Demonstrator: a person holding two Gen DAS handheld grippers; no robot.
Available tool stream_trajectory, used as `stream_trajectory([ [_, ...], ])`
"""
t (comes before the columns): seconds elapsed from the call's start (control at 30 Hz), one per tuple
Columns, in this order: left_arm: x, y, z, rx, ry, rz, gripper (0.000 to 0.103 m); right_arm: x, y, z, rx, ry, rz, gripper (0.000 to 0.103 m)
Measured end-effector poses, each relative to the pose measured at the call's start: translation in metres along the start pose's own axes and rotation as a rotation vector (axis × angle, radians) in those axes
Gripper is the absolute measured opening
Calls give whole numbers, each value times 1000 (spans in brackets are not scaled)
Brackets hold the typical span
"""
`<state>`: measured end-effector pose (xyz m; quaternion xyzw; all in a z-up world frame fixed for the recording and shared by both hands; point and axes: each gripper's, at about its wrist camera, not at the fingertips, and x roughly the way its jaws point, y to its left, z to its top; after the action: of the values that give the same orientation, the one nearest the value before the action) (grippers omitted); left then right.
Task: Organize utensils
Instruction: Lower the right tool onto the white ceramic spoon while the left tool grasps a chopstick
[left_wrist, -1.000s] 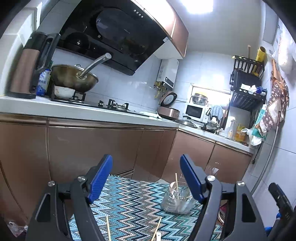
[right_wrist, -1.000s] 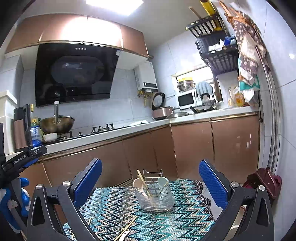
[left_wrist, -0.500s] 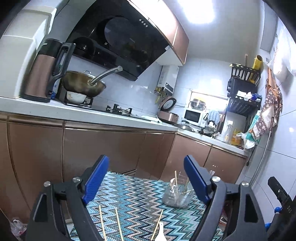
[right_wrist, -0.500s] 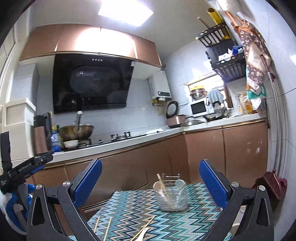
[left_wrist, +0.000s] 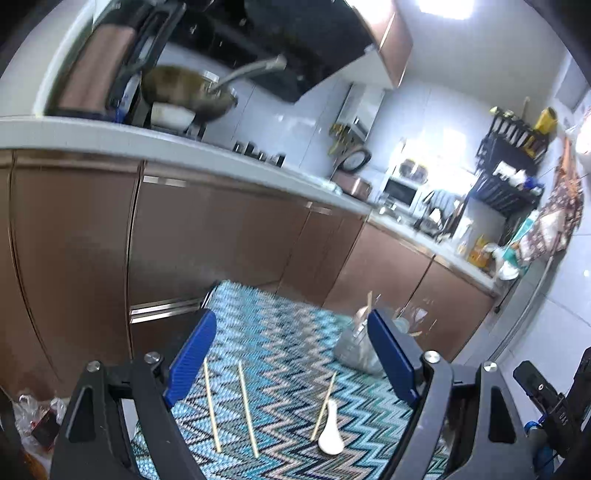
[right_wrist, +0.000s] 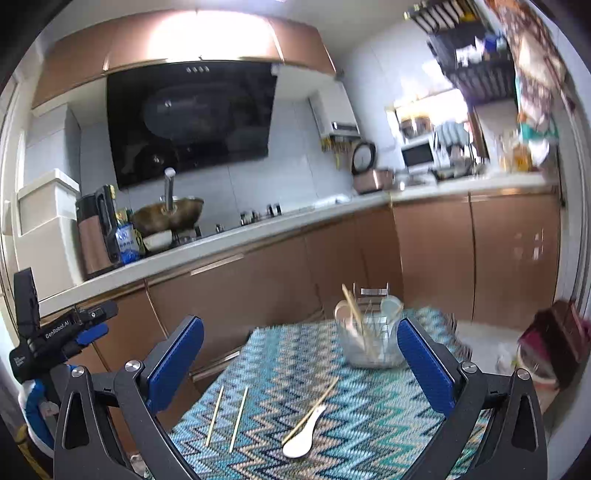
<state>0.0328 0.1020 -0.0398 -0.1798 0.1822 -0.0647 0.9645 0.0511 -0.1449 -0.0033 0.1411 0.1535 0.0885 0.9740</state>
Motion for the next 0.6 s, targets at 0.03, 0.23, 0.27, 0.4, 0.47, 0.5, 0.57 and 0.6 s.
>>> stream_trajectory([
  [0.03, 9, 1, -4, 4, 27, 10, 83, 8, -5, -4, 15, 29, 4, 103],
  [0.23, 78, 10, -34, 7, 254, 23, 83, 66, -31, -30, 113, 232, 57, 101],
  [0.27, 91, 12, -40, -6, 305, 13, 83, 76, -34, -36, 130, 270, 72, 98],
  [0.4, 140, 20, -58, -45, 451, 1, 83, 122, -50, -64, 242, 440, 166, 79],
  [0.47, 161, 23, -64, -53, 504, 19, 82, 145, -57, -78, 309, 513, 224, 72],
  [0.5, 173, 25, -66, -59, 531, 23, 82, 154, -60, -83, 327, 542, 237, 68],
  [0.57, 192, 29, -72, -68, 579, 28, 82, 176, -63, -95, 344, 609, 242, 64],
  [0.6, 202, 30, -75, -69, 602, 37, 82, 186, -64, -99, 348, 638, 246, 62],
])
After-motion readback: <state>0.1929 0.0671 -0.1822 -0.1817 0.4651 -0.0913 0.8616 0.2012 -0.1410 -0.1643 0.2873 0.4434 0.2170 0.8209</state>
